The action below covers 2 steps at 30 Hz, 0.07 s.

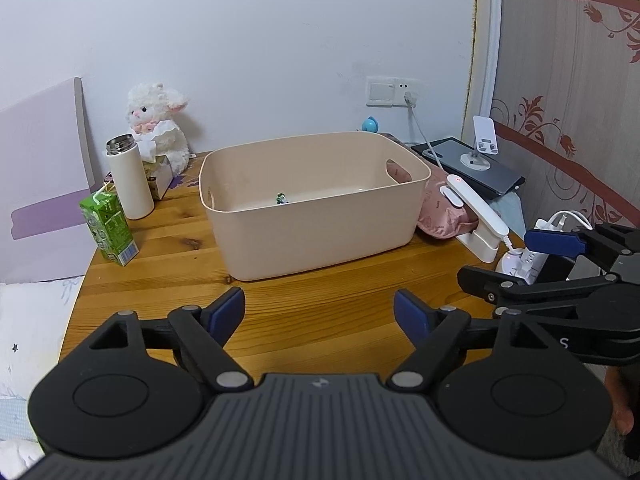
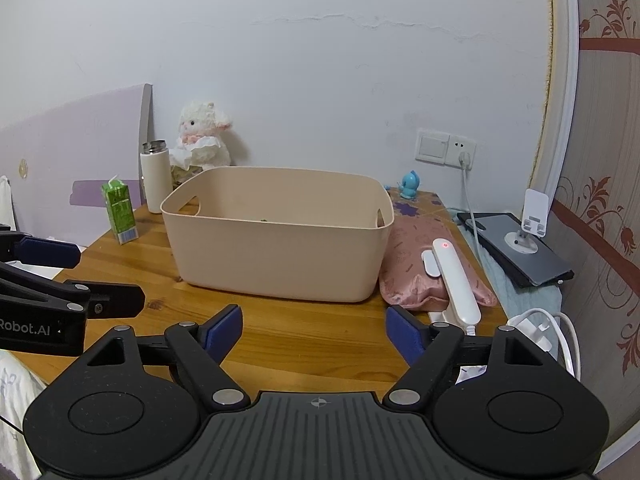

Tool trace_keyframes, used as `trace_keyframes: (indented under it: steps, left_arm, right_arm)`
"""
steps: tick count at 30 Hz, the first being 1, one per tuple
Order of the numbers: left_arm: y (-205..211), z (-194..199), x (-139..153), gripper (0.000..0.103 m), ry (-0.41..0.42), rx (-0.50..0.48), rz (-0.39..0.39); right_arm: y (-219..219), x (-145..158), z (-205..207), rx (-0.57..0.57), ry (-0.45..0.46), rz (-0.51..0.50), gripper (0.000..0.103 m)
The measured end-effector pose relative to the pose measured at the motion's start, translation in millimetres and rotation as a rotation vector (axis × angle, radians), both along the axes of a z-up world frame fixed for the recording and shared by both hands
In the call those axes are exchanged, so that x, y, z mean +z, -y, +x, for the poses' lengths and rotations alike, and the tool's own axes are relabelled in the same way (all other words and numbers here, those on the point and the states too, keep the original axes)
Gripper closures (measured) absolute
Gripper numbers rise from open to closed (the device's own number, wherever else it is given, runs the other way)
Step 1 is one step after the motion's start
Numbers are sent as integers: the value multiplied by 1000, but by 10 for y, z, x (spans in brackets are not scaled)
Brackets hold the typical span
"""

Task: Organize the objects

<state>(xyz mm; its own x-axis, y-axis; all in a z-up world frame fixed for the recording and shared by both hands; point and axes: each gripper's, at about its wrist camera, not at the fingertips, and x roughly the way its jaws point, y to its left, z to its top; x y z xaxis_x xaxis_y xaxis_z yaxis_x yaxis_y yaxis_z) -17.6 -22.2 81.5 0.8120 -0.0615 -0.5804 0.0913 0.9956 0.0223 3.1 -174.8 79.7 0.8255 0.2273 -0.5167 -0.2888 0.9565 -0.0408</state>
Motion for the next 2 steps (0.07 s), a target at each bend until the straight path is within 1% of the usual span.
trace_keyframes:
  steps: [2]
  left_arm:
    - [2, 1, 0, 16, 3, 1, 3]
  right_arm:
    - [-3, 2, 0, 2, 1, -1, 22]
